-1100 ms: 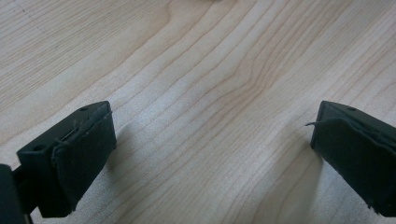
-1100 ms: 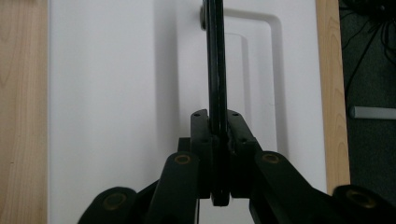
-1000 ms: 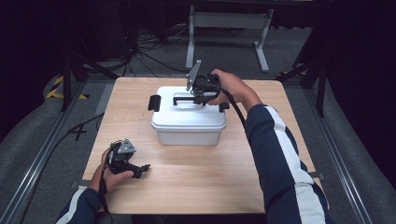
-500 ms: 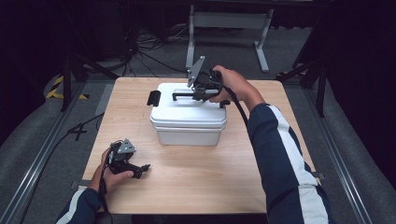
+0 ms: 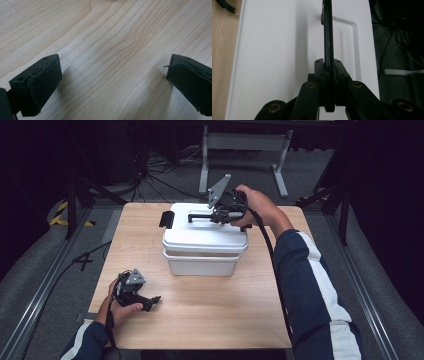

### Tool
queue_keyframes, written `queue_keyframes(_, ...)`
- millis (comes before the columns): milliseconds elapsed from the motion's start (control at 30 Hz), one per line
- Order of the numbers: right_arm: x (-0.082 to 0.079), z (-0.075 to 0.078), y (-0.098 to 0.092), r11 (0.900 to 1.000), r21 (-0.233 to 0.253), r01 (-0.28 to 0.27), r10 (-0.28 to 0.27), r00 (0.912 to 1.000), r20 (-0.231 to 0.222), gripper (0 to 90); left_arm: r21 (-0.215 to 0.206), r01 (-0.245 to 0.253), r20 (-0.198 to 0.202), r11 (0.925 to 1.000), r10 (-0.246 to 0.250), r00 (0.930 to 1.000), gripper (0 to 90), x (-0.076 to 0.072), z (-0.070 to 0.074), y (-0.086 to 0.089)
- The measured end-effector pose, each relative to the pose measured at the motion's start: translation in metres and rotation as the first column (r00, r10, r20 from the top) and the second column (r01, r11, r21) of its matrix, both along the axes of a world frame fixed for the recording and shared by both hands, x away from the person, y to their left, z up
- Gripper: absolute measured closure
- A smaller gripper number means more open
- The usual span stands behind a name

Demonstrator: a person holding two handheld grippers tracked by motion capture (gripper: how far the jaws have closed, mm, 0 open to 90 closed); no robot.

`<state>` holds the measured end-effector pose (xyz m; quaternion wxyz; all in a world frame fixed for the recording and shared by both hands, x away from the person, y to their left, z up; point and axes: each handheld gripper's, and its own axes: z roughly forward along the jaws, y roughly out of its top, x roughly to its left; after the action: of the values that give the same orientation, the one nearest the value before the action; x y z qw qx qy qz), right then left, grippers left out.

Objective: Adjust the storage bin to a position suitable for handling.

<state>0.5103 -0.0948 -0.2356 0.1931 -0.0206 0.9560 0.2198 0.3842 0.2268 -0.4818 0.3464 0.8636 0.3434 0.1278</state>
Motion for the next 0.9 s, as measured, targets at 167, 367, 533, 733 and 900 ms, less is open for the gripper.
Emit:
queue_keyframes(167,-0.007,0.014,-0.011,1.000,0.011,0.010,-0.010,0.9995,0.029,84.9,-0.002,-0.005,-0.002,1.0000,0.005,1.0000,0.5,-0.001,0.000,0.000)
queue_keyframes(367,-0.016,0.021,-0.033,0.999,0.032,0.021,-0.023,0.9986,0.047,84.8,-0.002,-0.005,-0.001,1.0000,0.005,1.0000,0.5,-0.001,0.000,0.000)
queue_keyframes(533,-0.021,0.021,-0.056,0.998,0.025,0.049,-0.050,0.9972,0.056,84.8,-0.001,-0.004,-0.002,1.0000,0.004,1.0000,0.5,0.000,0.000,0.000)
queue_keyframes(733,-0.029,0.023,-0.088,0.995,0.043,0.090,-0.092,0.9940,0.058,84.8,-0.002,-0.004,-0.003,1.0000,0.004,1.0000,0.6,-0.001,0.000,0.000)
queue_keyframes(900,-0.038,0.025,-0.114,0.992,0.047,0.118,-0.120,0.9912,0.056,84.8,-0.001,-0.004,-0.003,1.0000,0.004,1.0000,0.5,-0.001,0.000,0.000)
